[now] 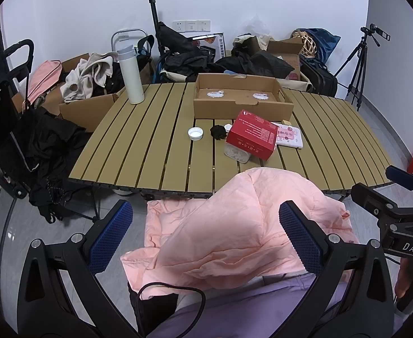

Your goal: Organize objects

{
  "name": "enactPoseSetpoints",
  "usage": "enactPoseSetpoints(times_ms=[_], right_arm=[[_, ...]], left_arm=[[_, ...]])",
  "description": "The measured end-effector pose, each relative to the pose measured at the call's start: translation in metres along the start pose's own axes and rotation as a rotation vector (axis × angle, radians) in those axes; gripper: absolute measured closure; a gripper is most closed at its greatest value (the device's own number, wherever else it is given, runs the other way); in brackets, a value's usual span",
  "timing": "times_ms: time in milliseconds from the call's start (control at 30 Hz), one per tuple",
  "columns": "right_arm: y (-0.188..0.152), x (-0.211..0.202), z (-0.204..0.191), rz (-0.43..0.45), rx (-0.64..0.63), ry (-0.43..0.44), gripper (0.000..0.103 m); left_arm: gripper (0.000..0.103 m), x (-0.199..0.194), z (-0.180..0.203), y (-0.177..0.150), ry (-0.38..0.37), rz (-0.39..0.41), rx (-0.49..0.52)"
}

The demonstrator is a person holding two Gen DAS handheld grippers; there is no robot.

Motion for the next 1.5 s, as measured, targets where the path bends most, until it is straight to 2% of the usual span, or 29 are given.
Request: enactPoseSetpoints(times_ms=[967,1167,1367,1500], right_arm=[[0.001,0.001,0.005,0.001,0.025,0.010,0.000],[0.000,0.003,0.006,0.007,0.031,0.003,0.000],[0.000,0.013,0.007,0.000,0.028,0.015,0.000],[0.000,0.026,0.009,-0.008,0.034,0.022,0.000]], left_arm=[[0.000,0.001,-0.002,-0.004,-0.001,-0.005,0.000],[0.000,0.010,-0.001,-0.007,-0.002,-0.024,0.002],[0.000,0.029,0.002,-0.009,-0.005,-0.079,0.006],[0.000,0.039,0.004,-0.002,-0.012,-0.094,0.020]])
Point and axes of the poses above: each gripper's, at about its wrist camera, not at the fingertips, and x roughly the way its jaws point, z to its right, y to its top, the point moved 7 cm from there along x, roughly the way its jaws point, and after that the axes turned 9 degrees about -z, right-handed, at the moved point
